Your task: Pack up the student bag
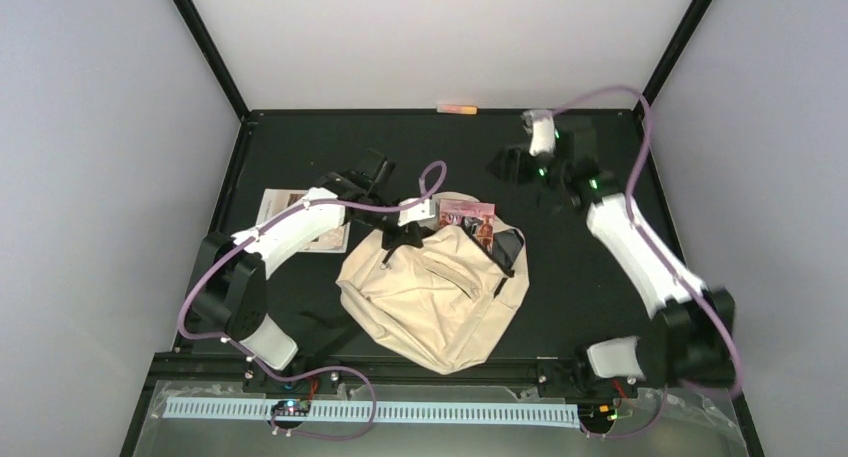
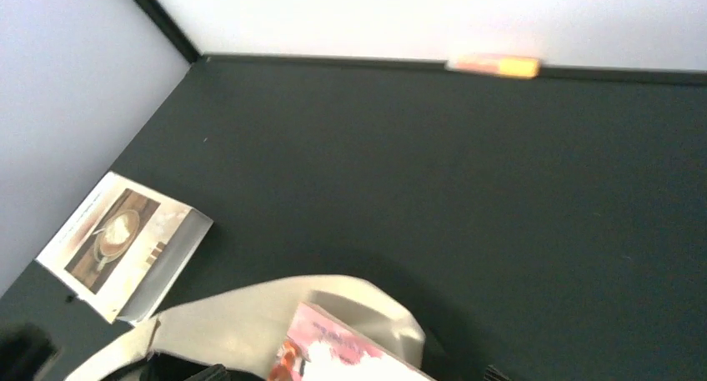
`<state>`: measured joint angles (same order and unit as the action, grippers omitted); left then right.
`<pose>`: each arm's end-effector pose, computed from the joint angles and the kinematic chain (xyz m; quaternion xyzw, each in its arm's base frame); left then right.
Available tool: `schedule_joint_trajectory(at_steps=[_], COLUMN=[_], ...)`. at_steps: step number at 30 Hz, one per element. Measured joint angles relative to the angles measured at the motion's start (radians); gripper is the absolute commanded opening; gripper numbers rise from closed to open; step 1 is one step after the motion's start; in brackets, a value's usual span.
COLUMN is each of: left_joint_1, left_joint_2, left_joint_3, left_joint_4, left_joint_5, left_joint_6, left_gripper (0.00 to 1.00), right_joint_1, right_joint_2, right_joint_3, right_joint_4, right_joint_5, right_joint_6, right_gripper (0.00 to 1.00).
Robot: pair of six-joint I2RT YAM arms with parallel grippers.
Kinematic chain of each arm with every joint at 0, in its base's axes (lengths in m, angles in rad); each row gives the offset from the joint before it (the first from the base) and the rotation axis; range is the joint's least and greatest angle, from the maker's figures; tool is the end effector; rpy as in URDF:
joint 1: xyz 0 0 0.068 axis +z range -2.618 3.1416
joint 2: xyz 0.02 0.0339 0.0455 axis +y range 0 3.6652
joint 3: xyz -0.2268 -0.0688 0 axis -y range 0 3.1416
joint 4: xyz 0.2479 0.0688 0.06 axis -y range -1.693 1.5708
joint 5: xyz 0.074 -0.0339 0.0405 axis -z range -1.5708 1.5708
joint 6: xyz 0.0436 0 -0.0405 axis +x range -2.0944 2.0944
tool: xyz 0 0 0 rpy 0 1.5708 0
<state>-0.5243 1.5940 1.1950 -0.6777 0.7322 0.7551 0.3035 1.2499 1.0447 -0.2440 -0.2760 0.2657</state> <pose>0.2689 -0.1892 0.2055 0.6107 0.6741 -0.3185 0.2668 0.2902 0.1033 0.2866 -0.0890 0.8372 0.2597 0.4729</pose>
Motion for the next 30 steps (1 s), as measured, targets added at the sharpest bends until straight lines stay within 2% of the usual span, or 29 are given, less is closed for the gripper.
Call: schedule_joint_trajectory(at_steps=[4, 8, 13, 16, 19, 22, 26, 30], left_joint_1=[-0.043, -0.11, -0.186, -0.189, -0.184, -0.183, -0.183, -0.182], left_joint_2=[-0.016, -0.029, -0.04, -0.026, -0.02, 0.0, 0.041, 0.071], left_joint_3=[-0.027, -0.036, -0.08, -0.043, -0.001, 0.061, 0.122, 0.152], left_joint_4=[-0.064, -0.149, -0.21, -0.255, -0.278, -0.311, -0.338, -0.357], left_joint_5=[-0.064, -0.19, -0.356, -0.392, -0.4, -0.4, -0.399, -0.398], left_joint_6=[0.109, 0.22, 0.311, 0.322, 0.327, 0.327, 0.327, 0.323], left_gripper=[0.02, 0.01, 0.01, 0.02, 0.01, 0.02, 0.02, 0.01], right_joint_1=[-0.024, -0.024, -0.024, -0.024, -0.024, -0.023, -0.01, 0.016], right_joint_2=[0.35, 0.642, 0.875, 0.893, 0.867, 0.869, 0.89, 0.924], right_joint_3=[0.359, 0.684, 0.954, 0.892, 0.745, 0.665, 0.674, 0.711], right_joint_4=[-0.21, -0.398, -0.616, -0.7, -0.718, -0.705, -0.675, -0.661], right_joint_5=[-0.15, -0.287, -0.442, -0.491, -0.51, -0.538, -0.566, -0.579], right_joint_6=[-0.138, -0.285, -0.466, -0.565, -0.61, -0.629, -0.649, -0.676], right_gripper=[0.74, 0.73, 0.69, 0.69, 0.69, 0.69, 0.69, 0.61])
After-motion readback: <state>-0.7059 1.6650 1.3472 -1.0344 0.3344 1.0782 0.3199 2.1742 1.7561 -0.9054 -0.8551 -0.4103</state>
